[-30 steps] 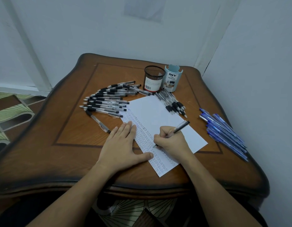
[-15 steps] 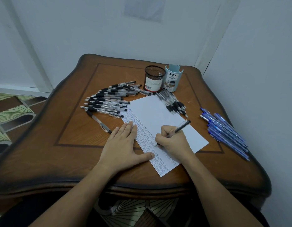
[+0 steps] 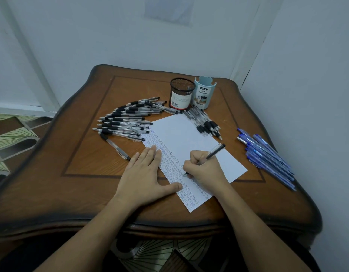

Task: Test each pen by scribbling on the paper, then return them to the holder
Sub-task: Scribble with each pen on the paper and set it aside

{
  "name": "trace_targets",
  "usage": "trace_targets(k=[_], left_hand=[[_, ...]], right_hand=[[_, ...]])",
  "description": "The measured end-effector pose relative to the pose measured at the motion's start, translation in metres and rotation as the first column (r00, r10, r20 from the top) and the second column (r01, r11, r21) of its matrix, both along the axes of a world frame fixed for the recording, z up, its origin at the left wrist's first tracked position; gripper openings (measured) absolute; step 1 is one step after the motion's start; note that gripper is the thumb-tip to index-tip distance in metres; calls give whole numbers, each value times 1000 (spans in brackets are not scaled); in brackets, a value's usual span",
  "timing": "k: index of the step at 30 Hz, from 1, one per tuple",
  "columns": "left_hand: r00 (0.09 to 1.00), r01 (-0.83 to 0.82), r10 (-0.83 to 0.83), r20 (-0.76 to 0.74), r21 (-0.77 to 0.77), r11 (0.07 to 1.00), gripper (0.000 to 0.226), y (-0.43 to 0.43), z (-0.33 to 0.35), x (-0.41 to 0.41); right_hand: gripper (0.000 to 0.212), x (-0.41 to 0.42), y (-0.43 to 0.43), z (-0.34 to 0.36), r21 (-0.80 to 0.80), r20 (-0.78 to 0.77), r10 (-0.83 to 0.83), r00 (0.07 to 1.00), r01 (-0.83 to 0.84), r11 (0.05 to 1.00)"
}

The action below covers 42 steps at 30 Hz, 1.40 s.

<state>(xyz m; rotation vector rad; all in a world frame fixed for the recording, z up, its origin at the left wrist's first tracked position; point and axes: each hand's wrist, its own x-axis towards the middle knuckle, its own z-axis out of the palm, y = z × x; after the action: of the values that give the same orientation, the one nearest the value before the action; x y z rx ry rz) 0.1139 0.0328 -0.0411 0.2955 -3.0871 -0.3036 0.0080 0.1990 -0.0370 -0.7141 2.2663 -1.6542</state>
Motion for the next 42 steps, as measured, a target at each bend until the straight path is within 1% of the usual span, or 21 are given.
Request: trace_targets(k=[5,8,15,21,24,26,29,32,34,36,39,42], left_hand=[[1000,-2,2,3,-3,1000,126,1,1,1],[1000,1,-1,3,1,1000,126,1,1,1],[1000,1,-1,3,-8,1000,126,1,1,1],[1000,6,-6,6,-6,1000,126,0,0,0],[1000,7,-7,5,-5,1000,127,0,1,1],[1000,7,-7,10,-3,1000,127,0,2,1],[1000,9,-9,16,-7,1000,127,0,2,0],[1000,12,-12,12,3,1000,127,0,2,0],[1000,11,-11,9,10,1000,127,-1,2,1],[1000,10,-10,9,8,1000,127,0,2,1],[1000,7,-8,18,17,1000,124,0,4,1],[1000,6,-6,21,23,1000,120,0,6,2]], right_hand=[[45,0,1,2,25,9,14,1000,-14,1000],[44,-1,1,3,-29,35,-12,999,13,999],[45,-1,1,4,36,8,-26,1000,26,999],[44,1,0,7,52,-2,-43,999,43,998],[46,-6,0,7,-45,110,-94,989,99,994],[40,-7,-2,12,-98,195,-103,975,124,987],[40,-9,-1,19,-118,267,-94,959,130,985],[44,-7,-1,24,-99,293,-71,953,104,990],[51,-8,-2,26,-54,276,-70,959,89,995],[48,-8,-5,28,-28,265,-69,962,79,996],[42,-10,-8,35,-46,282,-49,958,65,997],[43,-12,-11,41,-119,326,12,945,29,993]])
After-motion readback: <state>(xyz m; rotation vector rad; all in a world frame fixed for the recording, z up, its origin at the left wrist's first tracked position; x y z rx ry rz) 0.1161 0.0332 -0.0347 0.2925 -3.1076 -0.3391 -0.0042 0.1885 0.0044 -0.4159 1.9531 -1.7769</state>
